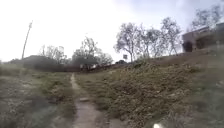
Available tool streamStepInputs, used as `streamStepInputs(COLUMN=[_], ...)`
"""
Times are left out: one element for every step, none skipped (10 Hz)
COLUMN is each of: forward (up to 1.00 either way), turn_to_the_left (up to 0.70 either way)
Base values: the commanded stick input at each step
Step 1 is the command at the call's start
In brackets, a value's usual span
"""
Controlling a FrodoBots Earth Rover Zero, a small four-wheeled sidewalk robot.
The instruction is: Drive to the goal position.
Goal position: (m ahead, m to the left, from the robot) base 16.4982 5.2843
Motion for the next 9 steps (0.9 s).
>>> streamStepInputs(forward=[0.0, 0.0, 0.0, 0.0, 0.0, 0.0, 0.0, 0.0, 0.0], turn_to_the_left=[0.7, 0.7, 0.7, 0.7, 0.7, 0.7, 0.0, 0.0, 0.0])
